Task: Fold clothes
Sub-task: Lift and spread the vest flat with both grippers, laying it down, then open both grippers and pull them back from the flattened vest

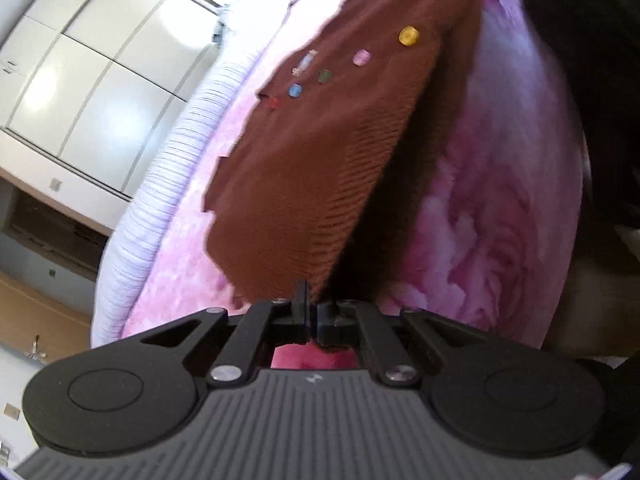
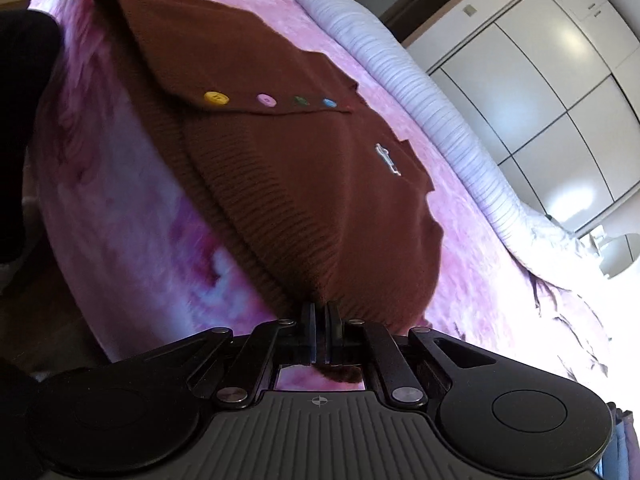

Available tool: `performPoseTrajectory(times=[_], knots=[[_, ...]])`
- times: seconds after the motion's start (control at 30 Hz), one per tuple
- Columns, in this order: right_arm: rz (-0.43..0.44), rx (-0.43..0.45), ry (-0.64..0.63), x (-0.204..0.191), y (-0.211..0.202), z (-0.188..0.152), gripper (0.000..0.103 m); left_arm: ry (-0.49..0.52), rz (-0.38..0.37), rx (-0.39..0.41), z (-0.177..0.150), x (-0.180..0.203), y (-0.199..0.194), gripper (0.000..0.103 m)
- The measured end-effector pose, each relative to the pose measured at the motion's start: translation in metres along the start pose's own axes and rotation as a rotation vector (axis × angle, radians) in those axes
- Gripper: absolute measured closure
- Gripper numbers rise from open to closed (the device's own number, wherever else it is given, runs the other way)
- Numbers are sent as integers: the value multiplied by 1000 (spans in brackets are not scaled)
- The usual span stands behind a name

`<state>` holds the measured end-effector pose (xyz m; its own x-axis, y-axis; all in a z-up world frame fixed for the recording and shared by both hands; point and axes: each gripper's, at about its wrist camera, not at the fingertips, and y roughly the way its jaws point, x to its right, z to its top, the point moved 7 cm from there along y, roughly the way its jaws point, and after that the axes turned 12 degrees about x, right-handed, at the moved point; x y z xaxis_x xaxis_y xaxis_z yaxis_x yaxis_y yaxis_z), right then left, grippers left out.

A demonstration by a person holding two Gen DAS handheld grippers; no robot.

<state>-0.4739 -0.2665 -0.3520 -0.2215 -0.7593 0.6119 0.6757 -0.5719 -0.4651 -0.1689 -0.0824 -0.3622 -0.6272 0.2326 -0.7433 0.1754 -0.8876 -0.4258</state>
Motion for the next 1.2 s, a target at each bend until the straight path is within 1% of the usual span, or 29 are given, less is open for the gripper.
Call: performPoseTrajectory(times=[0.07,0.2,0.3,0.37,0.5,0.57,0.63,0.67,0.73,0.8,0.87,0.97,1.03,1.07,1.1,1.13,1.2], knots=[[-7,0,13,6,-3,2,101,-20,6,-7,-1,-4,0,102],[18,-47,26,-2,3,-9,103,-18,-13,-17,-3,2,0,102],[31,-59,60,-5,-5,-17,103,-23,-18,-21,-3,4,-5,102],[21,-64,97,-3,-6,-20,103,-27,-21,-23,-3,5,-9,102],[-19,-31,180,8,-9,-14,103,-33,-28,-27,-4,7,-16,100],[-38,-11,256,20,-11,-10,101,-36,-31,-29,-4,8,-20,98],[-43,11,376,34,-13,-6,93,-47,-32,-29,-3,8,-24,95],[-36,23,451,41,-13,-5,91,-74,-28,-21,-2,5,-28,95],[-22,44,601,54,-11,-4,81,-138,-14,15,1,-4,-36,94],[-18,60,705,63,-7,-3,76,-205,-4,48,5,-14,-42,94],[-14,70,744,71,-7,2,75,-259,5,75,8,-22,-48,94],[9,50,759,73,-11,7,74,-244,11,72,8,-27,-54,94],[55,-19,759,67,-12,3,72,-246,14,48,1,-29,-55,94],[65,-61,759,64,-11,1,72,-255,17,41,-1,-30,-56,94],[60,-75,771,63,-14,0,72,-272,24,43,-1,-32,-57,94],[51,-66,791,64,-18,1,72,-289,31,45,-2,-35,-58,94],[52,-17,823,66,-27,10,71,-350,44,60,3,-42,-57,94]])
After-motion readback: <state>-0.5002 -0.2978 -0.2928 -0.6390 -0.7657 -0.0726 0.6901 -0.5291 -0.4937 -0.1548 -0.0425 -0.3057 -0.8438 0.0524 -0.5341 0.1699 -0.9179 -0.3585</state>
